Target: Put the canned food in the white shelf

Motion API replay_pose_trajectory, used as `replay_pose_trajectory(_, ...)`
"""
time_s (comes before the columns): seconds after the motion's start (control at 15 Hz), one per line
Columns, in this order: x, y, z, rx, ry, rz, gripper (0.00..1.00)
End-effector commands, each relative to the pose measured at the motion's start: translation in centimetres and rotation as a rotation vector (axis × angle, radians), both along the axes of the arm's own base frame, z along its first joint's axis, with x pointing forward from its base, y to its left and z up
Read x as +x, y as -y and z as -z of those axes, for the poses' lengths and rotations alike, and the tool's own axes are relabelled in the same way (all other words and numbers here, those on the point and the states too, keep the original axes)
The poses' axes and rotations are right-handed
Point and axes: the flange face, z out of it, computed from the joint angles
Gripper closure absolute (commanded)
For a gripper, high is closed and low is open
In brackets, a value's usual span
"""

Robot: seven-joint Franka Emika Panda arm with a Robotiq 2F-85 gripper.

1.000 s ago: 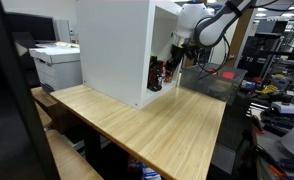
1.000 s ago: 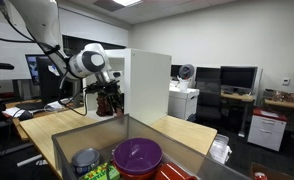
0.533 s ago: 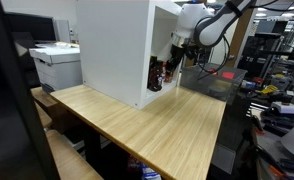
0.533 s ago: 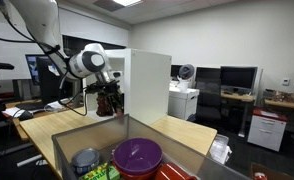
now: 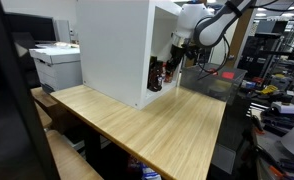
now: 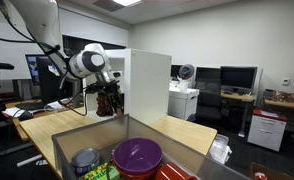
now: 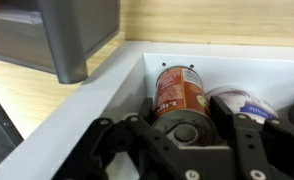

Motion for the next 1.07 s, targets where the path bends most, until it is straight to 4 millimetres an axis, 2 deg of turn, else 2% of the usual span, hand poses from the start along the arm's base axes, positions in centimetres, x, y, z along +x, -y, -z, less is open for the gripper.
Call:
replay_pose_trajectory(0.0, 0.02, 0.05, -0.06, 0.001, -0.001, -0.001, 0.16)
replay_pose_trajectory(0.07, 0.01, 0.04, -0.07, 0.002, -0.002, 0.000, 0.15)
replay_pose_trajectory(0.2, 0.03, 0.08, -0.10, 0.002, -0.001, 0.004, 0.05)
replay_pose_trajectory(0.4, 0.03, -0.29, -0.13, 0.002, -0.003, -0.006, 0.00)
replay_pose_trajectory(1.0, 0.04, -0.61, 0.12, 0.001, -0.005, -0.012, 0.00)
